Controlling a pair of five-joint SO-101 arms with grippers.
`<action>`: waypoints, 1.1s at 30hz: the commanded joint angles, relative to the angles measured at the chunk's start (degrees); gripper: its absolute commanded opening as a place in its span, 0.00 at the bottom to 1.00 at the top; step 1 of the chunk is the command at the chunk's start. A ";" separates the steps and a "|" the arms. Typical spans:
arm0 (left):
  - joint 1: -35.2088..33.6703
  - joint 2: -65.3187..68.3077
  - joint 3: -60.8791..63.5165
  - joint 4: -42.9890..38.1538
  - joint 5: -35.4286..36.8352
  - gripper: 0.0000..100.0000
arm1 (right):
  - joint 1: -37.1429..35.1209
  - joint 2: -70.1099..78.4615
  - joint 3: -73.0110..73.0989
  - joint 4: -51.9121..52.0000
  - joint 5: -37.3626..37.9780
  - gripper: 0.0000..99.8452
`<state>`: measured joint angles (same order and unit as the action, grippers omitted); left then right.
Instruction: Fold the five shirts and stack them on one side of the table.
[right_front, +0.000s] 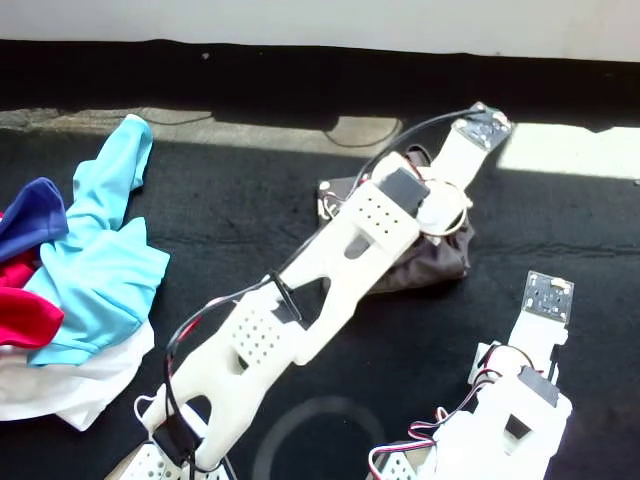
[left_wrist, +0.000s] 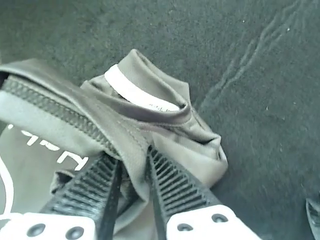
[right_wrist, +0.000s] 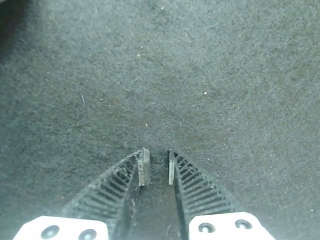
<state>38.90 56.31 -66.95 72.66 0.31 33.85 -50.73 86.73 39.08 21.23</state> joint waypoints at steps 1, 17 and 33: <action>1.10 0.66 -8.40 3.60 0.26 0.21 | 0.04 -0.04 1.36 -0.75 0.62 0.08; -11.30 9.89 -21.32 18.90 0.09 0.01 | 0.04 -0.04 1.36 -0.75 0.62 0.08; 4.97 9.98 -24.92 29.27 0.18 0.01 | 0.04 -0.04 1.36 -0.75 0.62 0.08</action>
<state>42.33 71.34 -88.92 99.38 0.22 33.85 -50.73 86.73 39.08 21.23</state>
